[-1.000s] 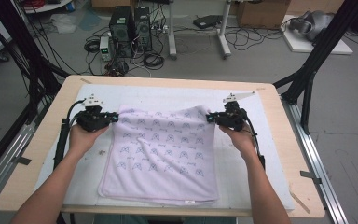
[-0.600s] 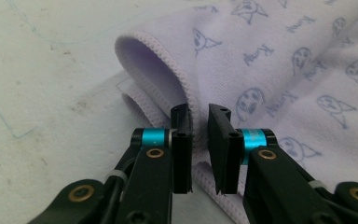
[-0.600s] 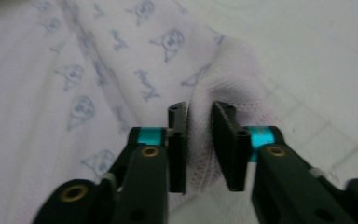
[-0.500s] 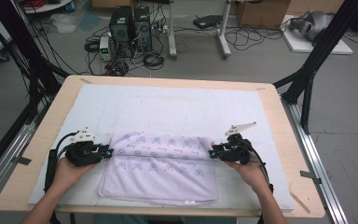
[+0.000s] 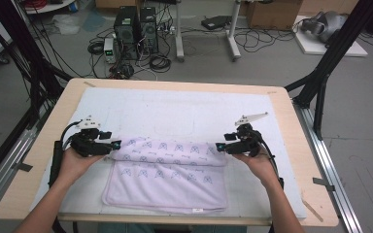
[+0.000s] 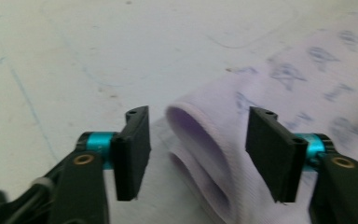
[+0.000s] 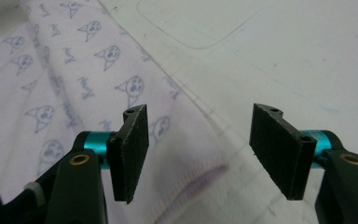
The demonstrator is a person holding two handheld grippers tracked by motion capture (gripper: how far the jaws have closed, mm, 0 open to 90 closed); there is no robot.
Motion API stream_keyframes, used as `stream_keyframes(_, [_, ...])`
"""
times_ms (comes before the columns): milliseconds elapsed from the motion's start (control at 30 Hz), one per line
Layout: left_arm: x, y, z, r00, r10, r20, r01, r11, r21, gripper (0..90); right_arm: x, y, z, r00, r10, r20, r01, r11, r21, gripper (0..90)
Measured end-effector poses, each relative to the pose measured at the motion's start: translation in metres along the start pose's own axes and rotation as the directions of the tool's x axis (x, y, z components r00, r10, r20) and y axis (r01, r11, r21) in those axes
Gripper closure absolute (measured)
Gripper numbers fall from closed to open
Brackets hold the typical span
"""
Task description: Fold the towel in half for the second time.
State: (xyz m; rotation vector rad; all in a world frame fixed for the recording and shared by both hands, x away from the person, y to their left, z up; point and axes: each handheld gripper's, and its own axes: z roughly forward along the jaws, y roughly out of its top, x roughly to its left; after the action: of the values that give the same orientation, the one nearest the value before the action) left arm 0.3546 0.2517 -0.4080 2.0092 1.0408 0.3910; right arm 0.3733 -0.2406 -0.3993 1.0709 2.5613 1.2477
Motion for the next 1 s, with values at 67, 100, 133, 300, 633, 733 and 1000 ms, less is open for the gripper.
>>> stream_keyframes(67, [0.001, 0.001, 0.007, 1.0, -0.004, 0.003, 0.004, 1.0, 0.002, 37.4, 0.0, 0.002, 0.008, 0.9998, 0.014, -0.012, -0.014, 1.0, 0.01, 37.2])
stream_keyframes(100, [0.002, 0.002, 0.01, 0.9999, -0.01, 0.009, 0.01, 0.9999, 0.004, 37.4, -0.001, 0.002, 0.011, 0.9997, 0.014, -0.02, -0.014, 1.0, 0.015, 38.1])
stream_keyframes(133, [0.004, 0.002, 0.013, 0.9997, -0.015, 0.019, 0.014, 0.9998, 0.01, 38.1, 0.0, 0.002, 0.014, 0.9993, 0.023, -0.028, -0.022, 0.999, 0.025, 39.4])
stream_keyframes(300, [0.007, 0.0, 0.019, 0.995, -0.013, 0.099, 0.011, 0.9996, 0.027, 74.1, 0.003, 0.003, 0.017, 0.9974, -0.037, -0.062, 0.04, 0.998, 0.052, 75.0])
stream_keyframes(633, [-0.015, -0.005, -0.03, 0.9908, 0.097, 0.095, -0.088, 0.9918, -0.093, 83.1, 0.032, 0.002, -0.018, 0.9867, -0.138, -0.086, 0.133, 0.989, -0.058, 85.3])
stream_keyframes(733, [-0.023, -0.019, -0.049, 0.9856, 0.109, 0.129, -0.094, 0.9889, -0.115, 82.8, 0.046, -0.008, -0.03, 0.9797, -0.174, -0.099, 0.168, 0.983, -0.071, 85.3])
stream_keyframes(1000, [-0.04, -0.052, -0.074, 0.9733, 0.142, 0.18, -0.127, 0.9878, -0.089, 59.4, 0.07, -0.041, -0.049, 0.968, -0.197, -0.155, 0.188, 0.98, -0.068, 69.6])
